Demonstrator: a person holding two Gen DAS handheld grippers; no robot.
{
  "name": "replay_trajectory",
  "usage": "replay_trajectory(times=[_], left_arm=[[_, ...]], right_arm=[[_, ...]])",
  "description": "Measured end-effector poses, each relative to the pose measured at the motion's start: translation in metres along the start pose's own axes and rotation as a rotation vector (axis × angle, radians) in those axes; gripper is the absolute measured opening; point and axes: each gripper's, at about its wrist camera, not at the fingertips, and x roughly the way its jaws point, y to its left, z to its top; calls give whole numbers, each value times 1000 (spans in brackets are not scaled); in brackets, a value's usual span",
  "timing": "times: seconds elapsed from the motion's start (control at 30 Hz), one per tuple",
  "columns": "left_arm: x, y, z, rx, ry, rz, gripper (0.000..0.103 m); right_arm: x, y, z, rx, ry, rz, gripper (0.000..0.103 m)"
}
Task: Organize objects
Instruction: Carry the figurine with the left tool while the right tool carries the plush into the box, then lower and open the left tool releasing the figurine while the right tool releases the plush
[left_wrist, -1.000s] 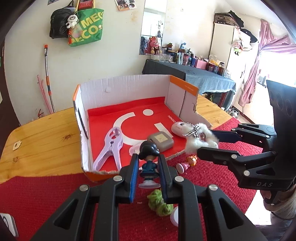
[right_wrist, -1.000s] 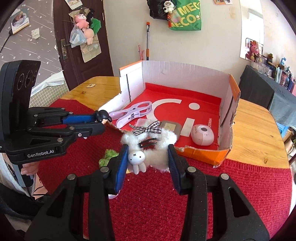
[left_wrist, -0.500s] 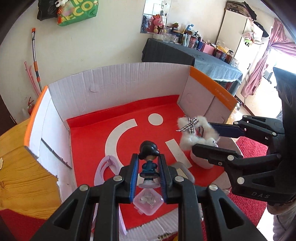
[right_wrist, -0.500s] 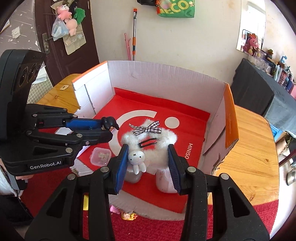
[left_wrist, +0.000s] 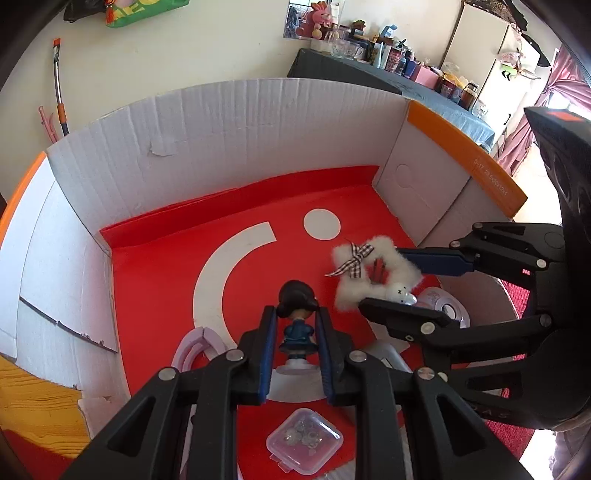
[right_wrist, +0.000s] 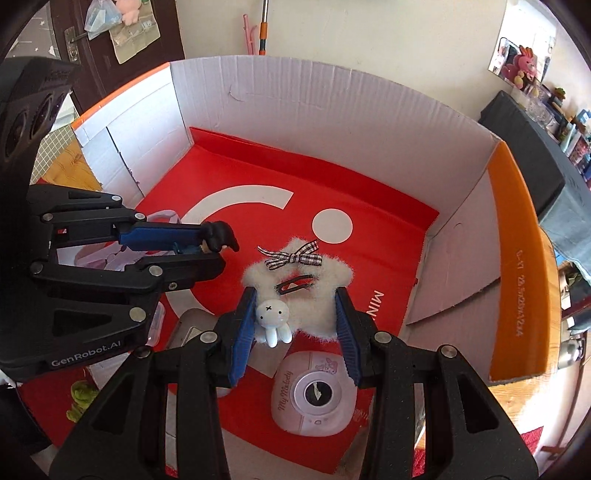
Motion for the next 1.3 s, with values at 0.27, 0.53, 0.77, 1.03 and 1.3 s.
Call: replay_trajectory(times=[0.27,0.53,0.77,1.03,1.3], left_arm=[[5,2,-5,8,22,12,22],[13,-1,-2,12,39,18,21],[18,0,-2,12,44,24,21],[18,-4,0,12,40,34,21],[16,-3,-1,6,36,38,22]], right_arm=[[10,-5,-2,2,49,8,39],[12,-7,-8,0,65,13,40],[12,-7,-14,-2,73,10,41],[8,-8,-17,3,74,15,42],[15,-3,-7,1,77,21,47]])
